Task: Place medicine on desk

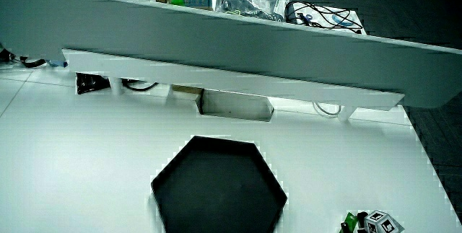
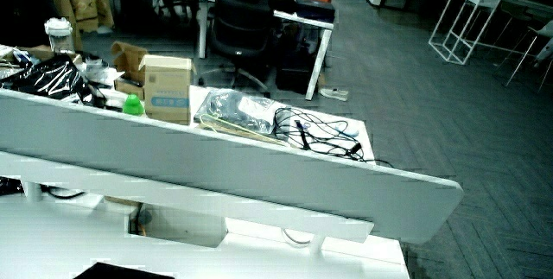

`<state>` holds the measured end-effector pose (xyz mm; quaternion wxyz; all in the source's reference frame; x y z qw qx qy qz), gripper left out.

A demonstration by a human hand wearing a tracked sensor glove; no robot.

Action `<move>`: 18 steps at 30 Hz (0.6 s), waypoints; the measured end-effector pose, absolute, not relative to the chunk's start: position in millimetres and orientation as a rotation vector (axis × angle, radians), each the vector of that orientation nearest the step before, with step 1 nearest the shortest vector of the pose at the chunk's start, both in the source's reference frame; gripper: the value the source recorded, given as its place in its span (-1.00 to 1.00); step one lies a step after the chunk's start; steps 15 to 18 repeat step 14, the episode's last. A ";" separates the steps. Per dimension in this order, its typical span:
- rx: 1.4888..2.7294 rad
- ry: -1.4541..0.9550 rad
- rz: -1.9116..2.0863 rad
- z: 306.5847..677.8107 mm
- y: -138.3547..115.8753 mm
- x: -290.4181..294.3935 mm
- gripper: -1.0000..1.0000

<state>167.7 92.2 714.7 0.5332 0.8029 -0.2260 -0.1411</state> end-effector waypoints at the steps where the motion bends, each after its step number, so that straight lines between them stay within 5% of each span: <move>1: 1.896 -0.534 -0.336 714.8 91.7 168.2 -0.33; 9: 1.913 -0.549 -0.227 710.6 97.7 179.2 -1.00; 14: 2.078 -0.560 -0.220 693.0 100.5 190.3 -1.00; 18: 2.078 -0.560 -0.220 693.0 100.5 190.3 -1.00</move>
